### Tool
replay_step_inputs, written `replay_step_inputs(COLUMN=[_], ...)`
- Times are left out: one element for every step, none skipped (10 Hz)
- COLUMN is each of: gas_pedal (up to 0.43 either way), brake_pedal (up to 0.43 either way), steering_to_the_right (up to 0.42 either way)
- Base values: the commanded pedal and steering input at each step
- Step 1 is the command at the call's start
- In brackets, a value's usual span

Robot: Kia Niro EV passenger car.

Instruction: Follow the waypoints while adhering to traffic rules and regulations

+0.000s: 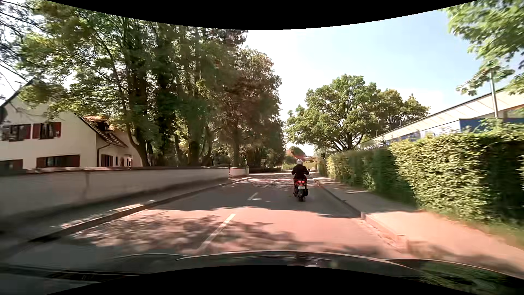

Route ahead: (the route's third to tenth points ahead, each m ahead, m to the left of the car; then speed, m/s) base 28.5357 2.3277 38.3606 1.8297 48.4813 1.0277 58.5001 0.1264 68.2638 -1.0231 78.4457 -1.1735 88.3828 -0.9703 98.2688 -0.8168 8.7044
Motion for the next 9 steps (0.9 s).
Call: replay_step_inputs(gas_pedal=[0.169, 0.169, 0.169, 0.157, 0.150, 0.138, 0.118, 0.118, 0.118], brake_pedal=[0.006, 0.006, 0.006, 0.006, 0.006, 0.006, 0.006, 0.006, 0.006], steering_to_the_right=[0.023, 0.023, 0.024, 0.023, 0.023, 0.024, 0.024, 0.024, 0.020])
